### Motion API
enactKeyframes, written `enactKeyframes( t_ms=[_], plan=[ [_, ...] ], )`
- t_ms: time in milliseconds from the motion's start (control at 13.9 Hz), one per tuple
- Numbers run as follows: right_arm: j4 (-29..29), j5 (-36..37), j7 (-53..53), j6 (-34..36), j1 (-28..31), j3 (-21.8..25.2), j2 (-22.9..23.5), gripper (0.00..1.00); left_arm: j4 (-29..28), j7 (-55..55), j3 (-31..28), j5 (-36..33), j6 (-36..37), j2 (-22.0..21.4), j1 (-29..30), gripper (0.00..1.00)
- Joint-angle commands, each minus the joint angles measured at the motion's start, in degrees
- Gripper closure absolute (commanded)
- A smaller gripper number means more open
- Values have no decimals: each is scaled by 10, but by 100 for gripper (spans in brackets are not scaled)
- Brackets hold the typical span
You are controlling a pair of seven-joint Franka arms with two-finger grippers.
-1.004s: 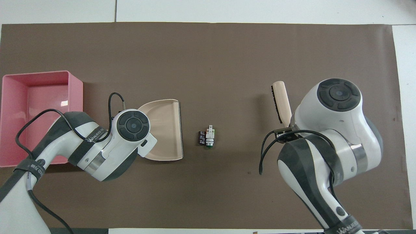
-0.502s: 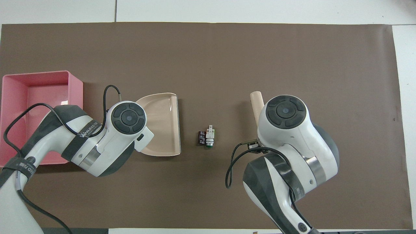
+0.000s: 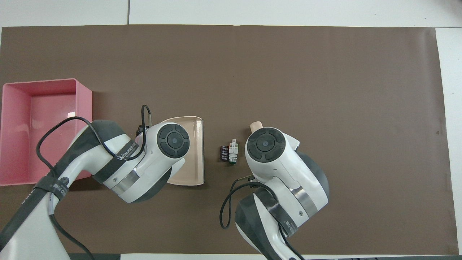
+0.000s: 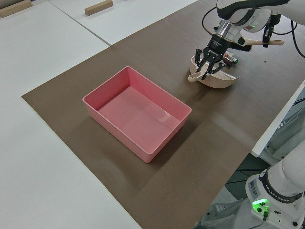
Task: Clean e-waste and dump in bin
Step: 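Sweep the electronic part into the dustpan with the right gripper's brush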
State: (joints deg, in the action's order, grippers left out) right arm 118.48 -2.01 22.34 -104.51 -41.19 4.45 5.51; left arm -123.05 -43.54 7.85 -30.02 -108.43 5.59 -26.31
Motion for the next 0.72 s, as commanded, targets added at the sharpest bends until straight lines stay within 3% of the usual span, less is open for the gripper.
enactKeyframes(
  t_ms=[0,287,430,646],
  plan=[
    [-8,-32,-31,-16,-7,-2,13,100,7,23,-4,-16,11,9,-15,100],
    [-6,-148,-104,-33,-15,-2,13,100,-2,25,-3,-15,10,5,-28,100],
    [9,-199,-128,-77,-27,-2,13,100,-15,25,-2,-15,9,0,-29,100],
    [28,-343,-220,-153,-28,-2,13,99,-18,24,-2,-14,-2,-1,-25,100]
  ],
)
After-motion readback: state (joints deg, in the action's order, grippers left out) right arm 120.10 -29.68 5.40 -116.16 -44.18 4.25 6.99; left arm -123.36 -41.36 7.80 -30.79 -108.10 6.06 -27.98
